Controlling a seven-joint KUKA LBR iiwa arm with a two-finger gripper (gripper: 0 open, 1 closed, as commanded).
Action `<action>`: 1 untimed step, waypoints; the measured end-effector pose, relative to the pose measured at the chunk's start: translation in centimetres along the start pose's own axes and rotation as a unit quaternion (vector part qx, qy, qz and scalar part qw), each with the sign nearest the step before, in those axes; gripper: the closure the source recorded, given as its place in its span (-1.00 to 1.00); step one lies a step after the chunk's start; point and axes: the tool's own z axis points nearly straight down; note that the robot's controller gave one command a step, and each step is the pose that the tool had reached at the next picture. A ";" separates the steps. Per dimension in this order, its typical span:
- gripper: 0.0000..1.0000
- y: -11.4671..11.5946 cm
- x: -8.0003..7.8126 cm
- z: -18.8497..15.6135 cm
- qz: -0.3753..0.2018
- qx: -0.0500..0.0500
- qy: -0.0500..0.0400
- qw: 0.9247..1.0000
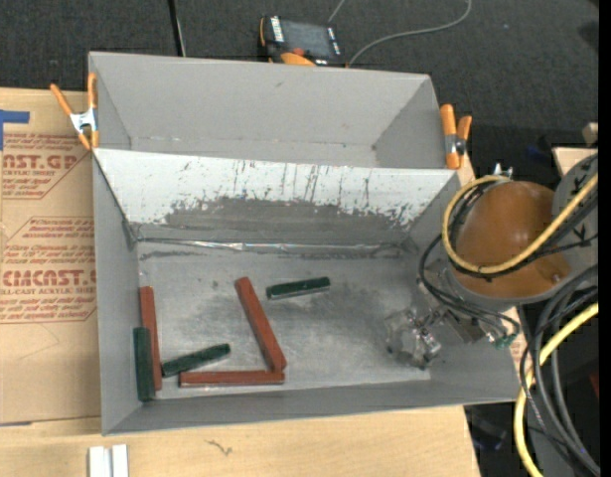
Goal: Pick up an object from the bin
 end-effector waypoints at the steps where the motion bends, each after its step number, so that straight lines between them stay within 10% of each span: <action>1: -1.00 -0.1 0.0 0.1 0.001 0.001 0.000 1.000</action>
Offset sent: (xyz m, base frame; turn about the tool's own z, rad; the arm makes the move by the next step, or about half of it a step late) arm 0.0000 0.0000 0.0000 0.0000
